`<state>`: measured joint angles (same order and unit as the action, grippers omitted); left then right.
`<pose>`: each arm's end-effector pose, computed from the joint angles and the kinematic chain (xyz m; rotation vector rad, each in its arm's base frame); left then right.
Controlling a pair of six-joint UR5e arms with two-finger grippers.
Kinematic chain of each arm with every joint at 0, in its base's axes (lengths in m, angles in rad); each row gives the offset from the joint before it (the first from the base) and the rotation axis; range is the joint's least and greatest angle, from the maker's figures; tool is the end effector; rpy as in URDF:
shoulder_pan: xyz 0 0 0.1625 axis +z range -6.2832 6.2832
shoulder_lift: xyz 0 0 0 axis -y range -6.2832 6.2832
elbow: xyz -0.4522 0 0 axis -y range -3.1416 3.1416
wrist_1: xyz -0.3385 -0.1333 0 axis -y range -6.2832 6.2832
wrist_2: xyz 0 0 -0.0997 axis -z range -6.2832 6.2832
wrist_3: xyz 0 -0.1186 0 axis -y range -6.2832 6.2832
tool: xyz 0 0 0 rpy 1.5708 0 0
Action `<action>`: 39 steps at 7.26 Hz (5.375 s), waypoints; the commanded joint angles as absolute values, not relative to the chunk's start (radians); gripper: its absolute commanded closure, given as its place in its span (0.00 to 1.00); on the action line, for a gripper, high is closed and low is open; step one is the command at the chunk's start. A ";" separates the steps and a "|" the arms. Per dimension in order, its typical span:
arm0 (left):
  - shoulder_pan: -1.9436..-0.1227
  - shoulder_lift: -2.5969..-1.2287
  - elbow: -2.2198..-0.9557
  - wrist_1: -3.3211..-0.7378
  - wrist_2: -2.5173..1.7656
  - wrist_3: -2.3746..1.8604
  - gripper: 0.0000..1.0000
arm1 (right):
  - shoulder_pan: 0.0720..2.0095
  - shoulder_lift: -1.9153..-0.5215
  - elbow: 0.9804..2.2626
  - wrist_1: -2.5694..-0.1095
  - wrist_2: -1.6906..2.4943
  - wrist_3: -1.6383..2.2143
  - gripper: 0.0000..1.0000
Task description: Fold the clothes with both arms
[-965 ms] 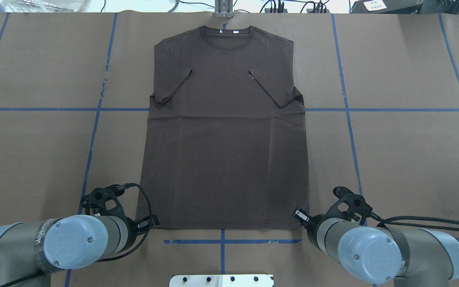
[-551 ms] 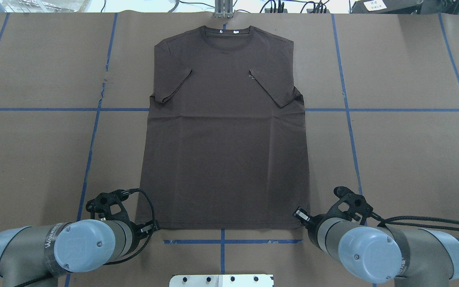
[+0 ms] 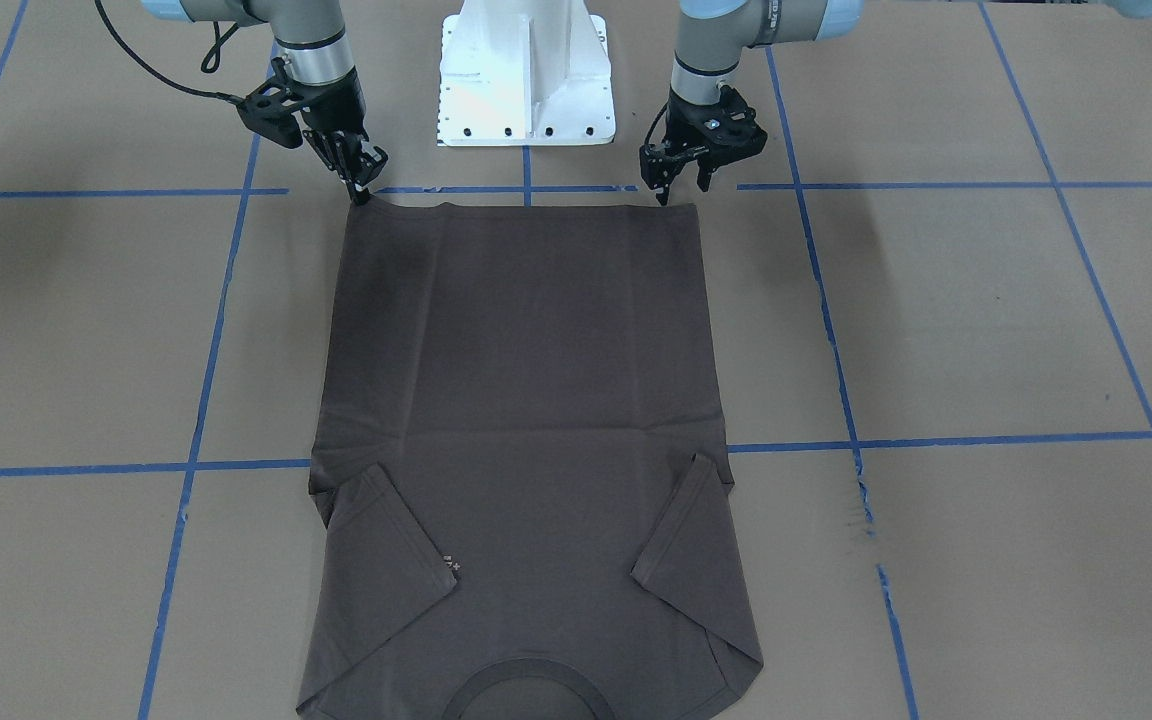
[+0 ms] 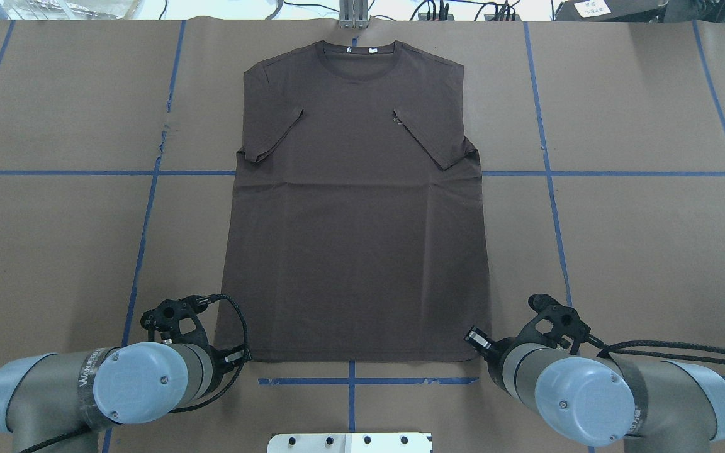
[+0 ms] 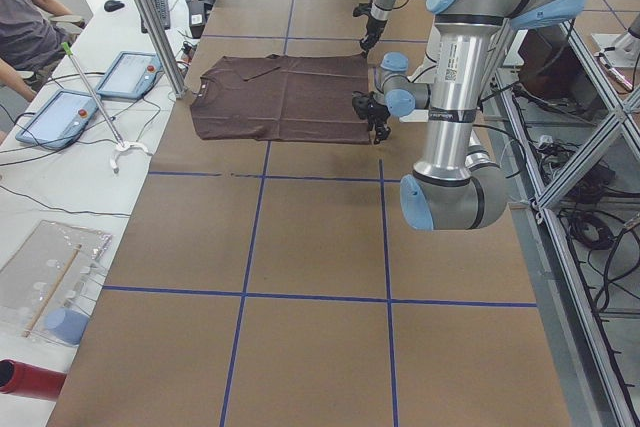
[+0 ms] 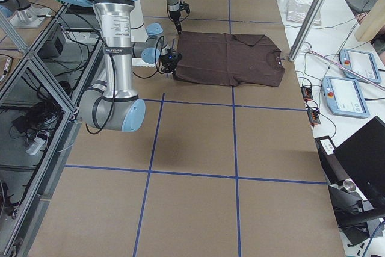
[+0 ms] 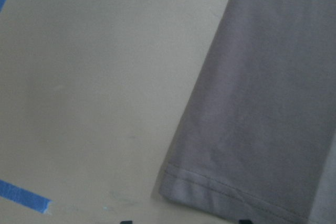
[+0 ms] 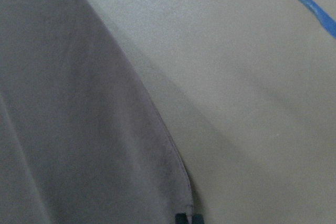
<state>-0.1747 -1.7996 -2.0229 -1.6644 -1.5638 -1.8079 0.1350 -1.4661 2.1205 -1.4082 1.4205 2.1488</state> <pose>0.4886 -0.2224 0.4049 -0.0176 0.7797 -0.3936 -0.4450 -0.2129 0.4138 -0.0418 -0.8467 0.7324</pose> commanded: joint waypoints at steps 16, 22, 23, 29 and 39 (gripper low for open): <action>-0.178 -1.819 -2.257 -1.525 -1.610 -1.878 1.00 | 0.076 -1.588 2.294 -1.408 1.424 2.144 1.00; -0.325 -1.941 -2.242 -1.470 -1.608 -1.862 1.00 | 0.258 -1.501 2.336 -1.411 1.437 1.952 1.00; -0.436 -2.004 -2.130 -1.480 -1.608 -1.780 1.00 | 0.356 -1.423 2.239 -1.420 1.472 1.903 1.00; -0.745 -2.219 -1.487 -1.927 -1.554 -1.528 1.00 | 0.731 -0.926 1.466 -1.351 1.517 1.623 1.00; -0.750 -2.237 -1.238 -2.300 -1.519 -1.503 0.62 | 0.771 -0.807 1.250 -1.172 1.561 1.628 0.39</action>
